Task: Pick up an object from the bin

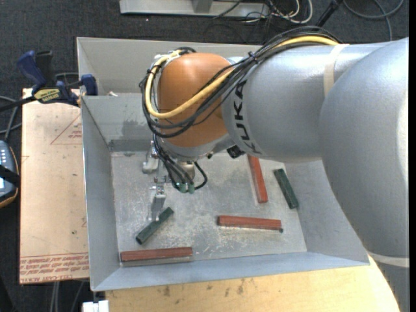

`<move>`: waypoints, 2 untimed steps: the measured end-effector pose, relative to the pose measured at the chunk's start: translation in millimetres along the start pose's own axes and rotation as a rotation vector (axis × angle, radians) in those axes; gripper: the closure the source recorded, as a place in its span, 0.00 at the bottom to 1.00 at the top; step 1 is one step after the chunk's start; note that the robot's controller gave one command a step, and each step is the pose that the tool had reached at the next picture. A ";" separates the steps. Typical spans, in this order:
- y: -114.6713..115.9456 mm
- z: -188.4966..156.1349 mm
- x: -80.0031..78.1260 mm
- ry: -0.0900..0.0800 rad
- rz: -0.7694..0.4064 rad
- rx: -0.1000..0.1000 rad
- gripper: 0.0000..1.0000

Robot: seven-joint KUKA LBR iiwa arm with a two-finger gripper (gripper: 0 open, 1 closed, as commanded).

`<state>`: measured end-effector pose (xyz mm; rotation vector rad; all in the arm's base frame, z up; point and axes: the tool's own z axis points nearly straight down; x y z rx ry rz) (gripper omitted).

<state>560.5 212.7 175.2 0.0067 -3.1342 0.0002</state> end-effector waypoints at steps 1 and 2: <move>-0.5 -2.0 -0.3 -0.002 0.001 0.000 0.00; -14.3 3.4 9.1 -0.007 -0.034 -0.001 0.00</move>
Offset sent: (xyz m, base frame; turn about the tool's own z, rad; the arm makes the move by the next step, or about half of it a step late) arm -0.0201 -0.0292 -0.0113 -0.0702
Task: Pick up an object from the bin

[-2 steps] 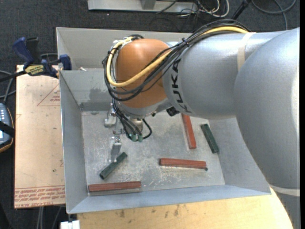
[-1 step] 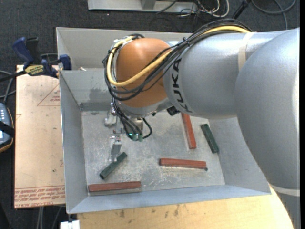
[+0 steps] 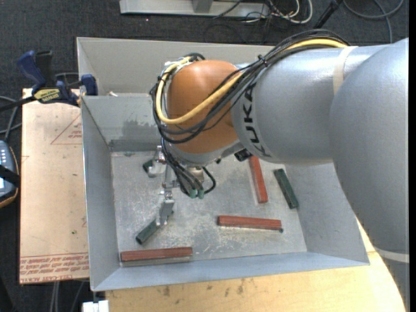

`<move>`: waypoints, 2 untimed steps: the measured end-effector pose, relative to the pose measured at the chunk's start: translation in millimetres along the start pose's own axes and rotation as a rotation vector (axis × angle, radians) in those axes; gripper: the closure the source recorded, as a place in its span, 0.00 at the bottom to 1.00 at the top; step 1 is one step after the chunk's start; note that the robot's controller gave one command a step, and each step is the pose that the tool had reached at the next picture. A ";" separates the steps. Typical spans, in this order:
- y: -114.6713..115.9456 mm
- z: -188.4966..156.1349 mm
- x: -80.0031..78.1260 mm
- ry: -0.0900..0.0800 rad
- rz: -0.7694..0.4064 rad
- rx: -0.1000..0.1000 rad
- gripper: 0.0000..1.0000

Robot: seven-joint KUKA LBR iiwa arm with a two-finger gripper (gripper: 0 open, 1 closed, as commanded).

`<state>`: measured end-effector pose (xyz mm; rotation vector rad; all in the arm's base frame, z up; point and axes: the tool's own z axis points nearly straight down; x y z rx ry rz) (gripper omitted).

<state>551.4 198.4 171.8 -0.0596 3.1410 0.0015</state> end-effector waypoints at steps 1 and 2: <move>1.4 88.5 10.9 -0.013 0.053 -0.010 1.00; -1.7 91.4 7.9 -0.031 0.057 -0.010 0.00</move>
Offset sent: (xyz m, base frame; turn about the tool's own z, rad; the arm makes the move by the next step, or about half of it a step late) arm 0.0000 0.0000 0.0000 0.0000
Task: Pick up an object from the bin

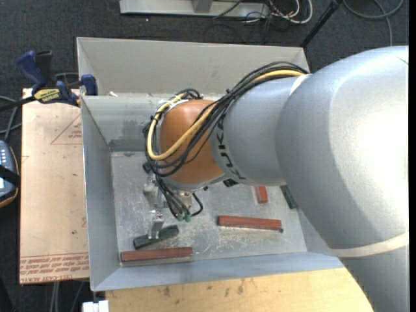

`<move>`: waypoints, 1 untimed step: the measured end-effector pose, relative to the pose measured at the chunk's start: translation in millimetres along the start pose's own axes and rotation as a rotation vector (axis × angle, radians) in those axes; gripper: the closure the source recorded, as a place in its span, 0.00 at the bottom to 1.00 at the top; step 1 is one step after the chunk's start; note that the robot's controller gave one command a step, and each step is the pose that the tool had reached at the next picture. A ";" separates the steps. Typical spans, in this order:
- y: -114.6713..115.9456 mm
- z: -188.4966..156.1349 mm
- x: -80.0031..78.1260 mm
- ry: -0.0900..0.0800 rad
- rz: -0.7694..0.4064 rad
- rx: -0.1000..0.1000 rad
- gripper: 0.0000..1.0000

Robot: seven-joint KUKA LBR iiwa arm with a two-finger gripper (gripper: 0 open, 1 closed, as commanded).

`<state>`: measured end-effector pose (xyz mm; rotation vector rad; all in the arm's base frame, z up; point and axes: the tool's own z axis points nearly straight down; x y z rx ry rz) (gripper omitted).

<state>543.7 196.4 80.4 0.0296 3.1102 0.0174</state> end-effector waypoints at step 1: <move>-0.2 0.1 0.3 0.002 0.000 0.000 0.00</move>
Offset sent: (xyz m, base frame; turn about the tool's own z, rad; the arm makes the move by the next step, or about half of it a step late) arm -0.0405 -0.0001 -0.0104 -0.1008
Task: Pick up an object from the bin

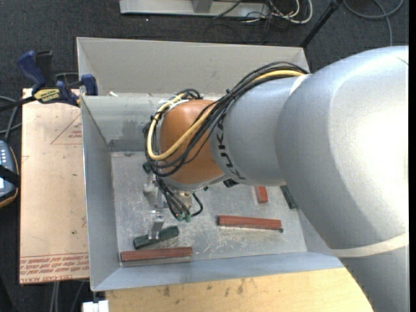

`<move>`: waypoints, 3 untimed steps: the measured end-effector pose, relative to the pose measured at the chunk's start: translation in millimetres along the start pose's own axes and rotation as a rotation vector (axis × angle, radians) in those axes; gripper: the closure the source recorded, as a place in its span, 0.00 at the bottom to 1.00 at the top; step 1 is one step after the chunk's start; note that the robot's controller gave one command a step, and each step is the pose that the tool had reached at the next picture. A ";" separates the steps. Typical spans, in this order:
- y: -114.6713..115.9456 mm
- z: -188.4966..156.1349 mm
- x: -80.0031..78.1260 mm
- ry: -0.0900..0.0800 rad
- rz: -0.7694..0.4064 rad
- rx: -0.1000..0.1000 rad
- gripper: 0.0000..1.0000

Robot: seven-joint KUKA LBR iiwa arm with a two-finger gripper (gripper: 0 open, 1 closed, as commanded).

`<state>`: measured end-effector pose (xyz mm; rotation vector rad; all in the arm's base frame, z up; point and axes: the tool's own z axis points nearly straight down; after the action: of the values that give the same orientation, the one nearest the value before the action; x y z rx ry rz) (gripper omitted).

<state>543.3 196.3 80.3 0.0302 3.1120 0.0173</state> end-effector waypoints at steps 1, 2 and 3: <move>4.0 -3.2 35.0 0.025 -0.101 0.003 1.00; 2.6 0.2 31.3 0.003 -0.097 -0.001 0.00; 2.7 0.1 31.3 0.003 -0.097 -0.001 0.00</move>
Offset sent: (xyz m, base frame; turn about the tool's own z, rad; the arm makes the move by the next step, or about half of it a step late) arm 0.0000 0.0000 0.0000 0.0000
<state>512.1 199.6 79.3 -0.1210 3.1122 0.0174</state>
